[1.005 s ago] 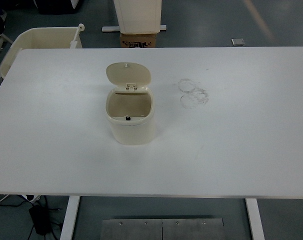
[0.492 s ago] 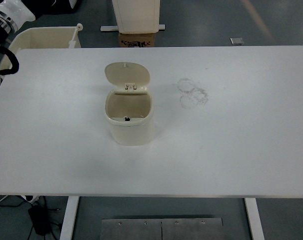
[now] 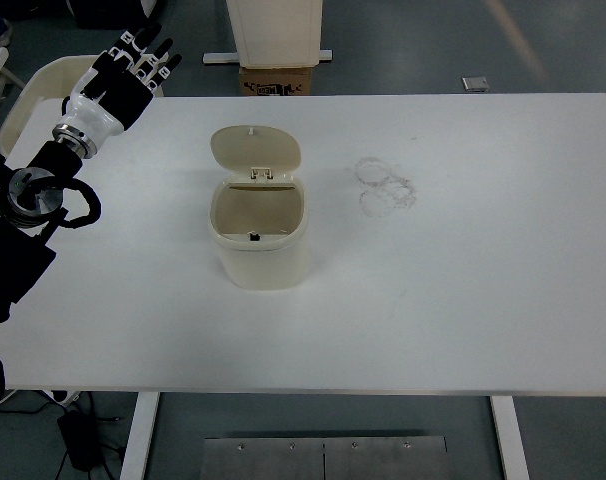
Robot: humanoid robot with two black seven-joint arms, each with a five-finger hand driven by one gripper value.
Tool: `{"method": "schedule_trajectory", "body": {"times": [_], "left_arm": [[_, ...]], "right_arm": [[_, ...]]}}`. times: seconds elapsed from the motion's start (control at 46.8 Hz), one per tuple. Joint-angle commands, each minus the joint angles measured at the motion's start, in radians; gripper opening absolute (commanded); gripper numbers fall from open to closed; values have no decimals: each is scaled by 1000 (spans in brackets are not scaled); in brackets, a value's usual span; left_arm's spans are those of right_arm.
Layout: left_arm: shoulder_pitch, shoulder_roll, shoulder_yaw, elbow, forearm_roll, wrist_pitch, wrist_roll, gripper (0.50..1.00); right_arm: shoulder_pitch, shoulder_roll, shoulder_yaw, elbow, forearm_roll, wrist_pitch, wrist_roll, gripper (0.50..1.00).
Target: Open trash can
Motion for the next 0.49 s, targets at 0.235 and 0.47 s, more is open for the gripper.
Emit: {"method": "schedule_trajectory", "body": {"times": [0.235, 0.47], "left_arm": [[37, -20, -63, 30, -70, -6, -3, 1000], [61, -56, -94, 69, -71, -3, -3, 1000]], "right_arm": [[0, 0, -3, 0, -1, 0, -1, 993], [-4, 0, -1, 0, 2, 0, 0, 993]]}}
